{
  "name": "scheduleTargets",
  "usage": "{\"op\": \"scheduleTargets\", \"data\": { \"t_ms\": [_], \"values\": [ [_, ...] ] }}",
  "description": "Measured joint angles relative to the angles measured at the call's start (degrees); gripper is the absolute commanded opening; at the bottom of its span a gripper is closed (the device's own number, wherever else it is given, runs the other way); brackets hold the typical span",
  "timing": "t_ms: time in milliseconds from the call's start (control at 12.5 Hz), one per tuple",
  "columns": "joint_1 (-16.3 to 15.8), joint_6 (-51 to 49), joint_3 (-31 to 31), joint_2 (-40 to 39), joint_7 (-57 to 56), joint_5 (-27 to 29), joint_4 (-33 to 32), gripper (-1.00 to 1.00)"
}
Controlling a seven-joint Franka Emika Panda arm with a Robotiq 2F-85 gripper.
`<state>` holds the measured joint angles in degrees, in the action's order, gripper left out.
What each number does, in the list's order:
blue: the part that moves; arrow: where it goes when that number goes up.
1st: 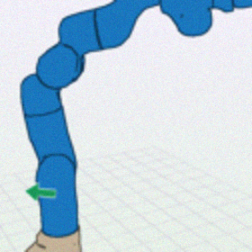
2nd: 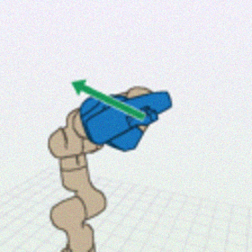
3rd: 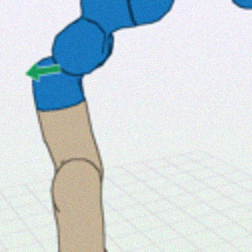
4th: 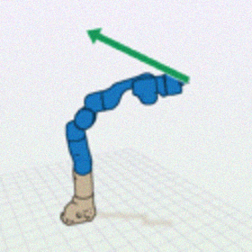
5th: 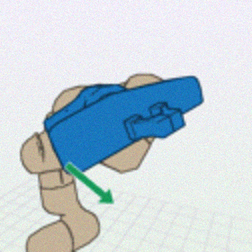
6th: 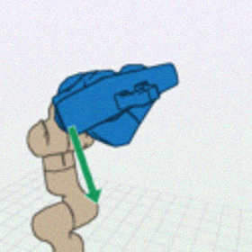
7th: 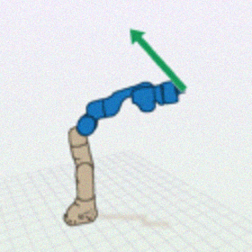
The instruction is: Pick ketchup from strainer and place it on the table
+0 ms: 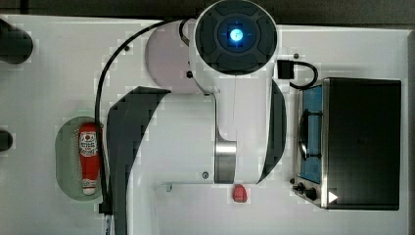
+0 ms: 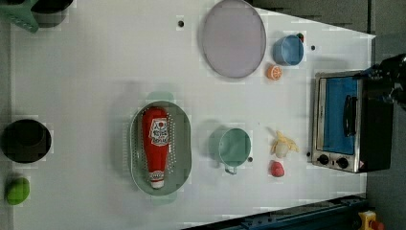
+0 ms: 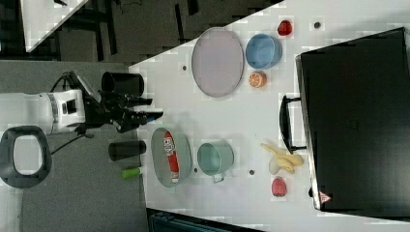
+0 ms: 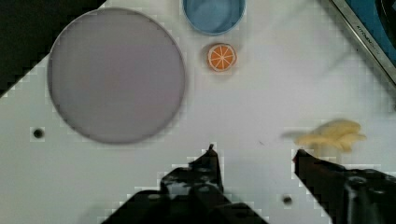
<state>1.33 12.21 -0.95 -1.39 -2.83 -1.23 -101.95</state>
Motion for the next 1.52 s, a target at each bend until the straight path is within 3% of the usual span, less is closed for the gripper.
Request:
{"op": "scheduleTargets", "data": {
  "t_ms": [240,480,800,1280,1520],
  "values": [
    [3.84,-8.97,-3.27,7.77,0.47,1.19,-4.98,0.99],
    [4.32,-7.90,-5.65,11.95,0.51,1.39,-1.68,1.00],
    [4.27,-5.24,-14.60,10.30,0.60,1.77,-0.39,1.00],
    [2.52,-1.20,-31.34,0.87,1.86,1.77,-3.08,1.00],
    [1.27,5.94,-37.72,-0.58,1.90,1.88,-8.28,1.00]
  ]
}}
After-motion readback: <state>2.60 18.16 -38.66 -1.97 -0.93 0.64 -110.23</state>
